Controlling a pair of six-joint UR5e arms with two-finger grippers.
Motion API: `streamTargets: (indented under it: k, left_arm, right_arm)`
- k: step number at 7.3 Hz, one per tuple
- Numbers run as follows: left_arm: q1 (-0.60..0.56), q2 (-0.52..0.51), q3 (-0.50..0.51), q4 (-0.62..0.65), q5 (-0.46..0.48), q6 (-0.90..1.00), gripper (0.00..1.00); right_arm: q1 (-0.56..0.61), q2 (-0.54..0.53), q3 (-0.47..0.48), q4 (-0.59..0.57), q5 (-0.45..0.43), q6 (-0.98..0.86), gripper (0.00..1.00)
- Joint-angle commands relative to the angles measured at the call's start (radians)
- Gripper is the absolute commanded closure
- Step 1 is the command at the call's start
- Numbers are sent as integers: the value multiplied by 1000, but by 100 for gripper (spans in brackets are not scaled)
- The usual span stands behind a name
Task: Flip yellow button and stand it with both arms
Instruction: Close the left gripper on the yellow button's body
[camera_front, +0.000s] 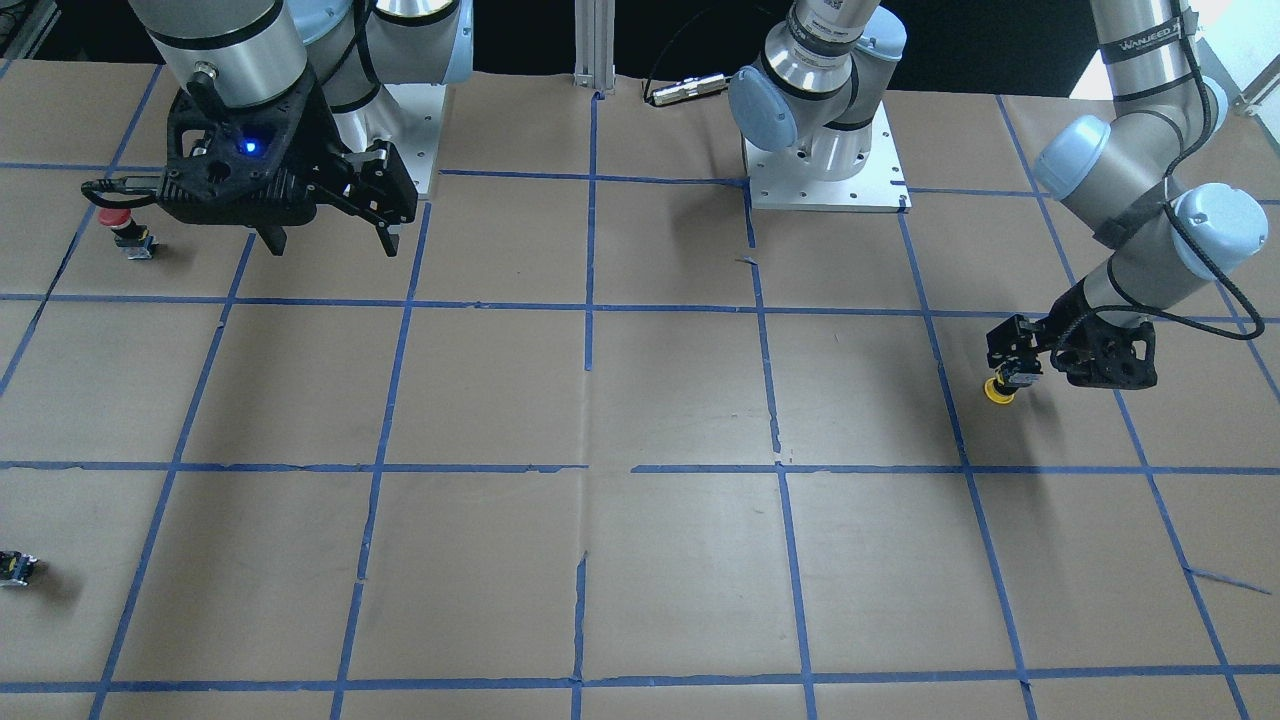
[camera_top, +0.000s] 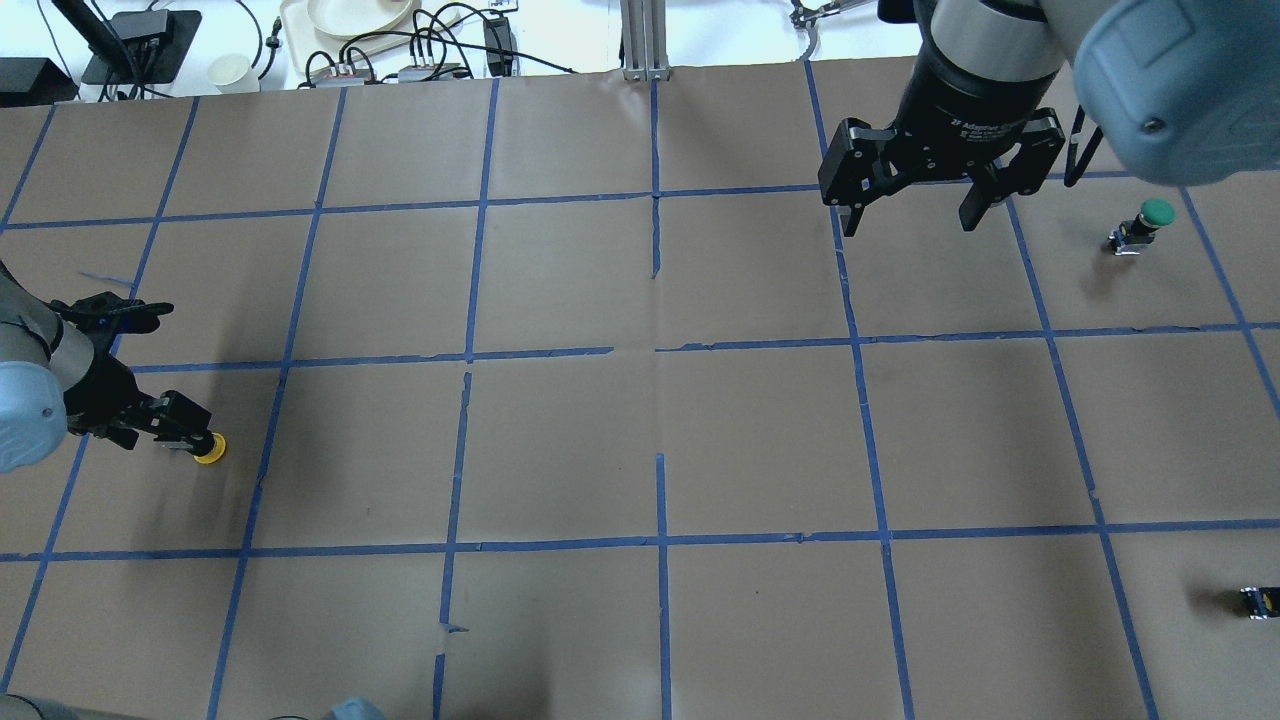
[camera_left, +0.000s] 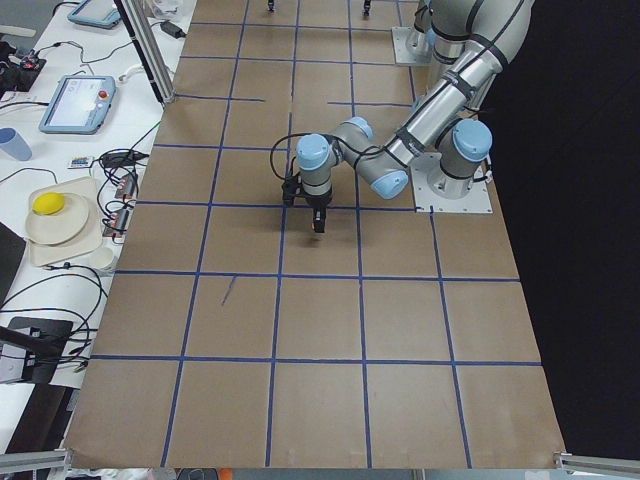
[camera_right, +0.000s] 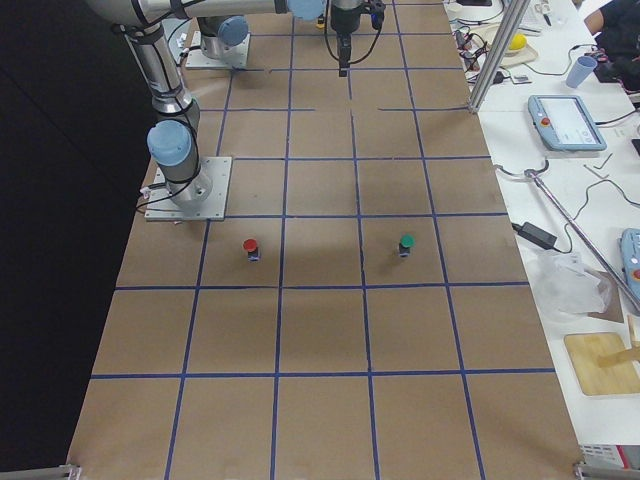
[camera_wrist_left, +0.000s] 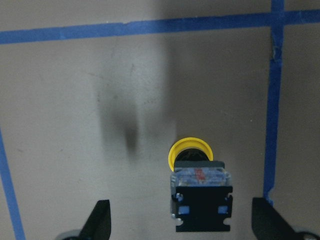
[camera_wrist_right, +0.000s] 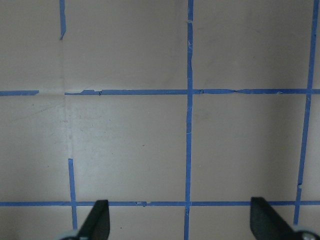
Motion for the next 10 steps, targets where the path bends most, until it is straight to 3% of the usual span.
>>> streamTargets:
  k: [1, 2, 4, 6, 8, 10]
  left_arm:
    - [-1, -5, 9, 4, -4, 4, 44]
    - [-3, -1, 15, 4, -16, 1, 50]
    - [2, 8, 35, 7, -154, -1, 71]
    - [-15, 40, 69, -56, -159, -19, 76]
    - [-52, 99, 84, -216, -339, -177, 78]
    - [-146, 114, 84, -275, -618, -405, 80]
  right_arm:
    - [0, 1, 1, 0, 0, 0, 0]
    - [0, 1, 1, 0, 0, 0, 0]
    - [0, 2, 1, -2, 0, 0, 0]
    - [0, -1, 1, -3, 1, 2, 0]
    - [0, -2, 1, -5, 2, 2, 0]
    - [0, 1, 1, -3, 2, 0, 0]
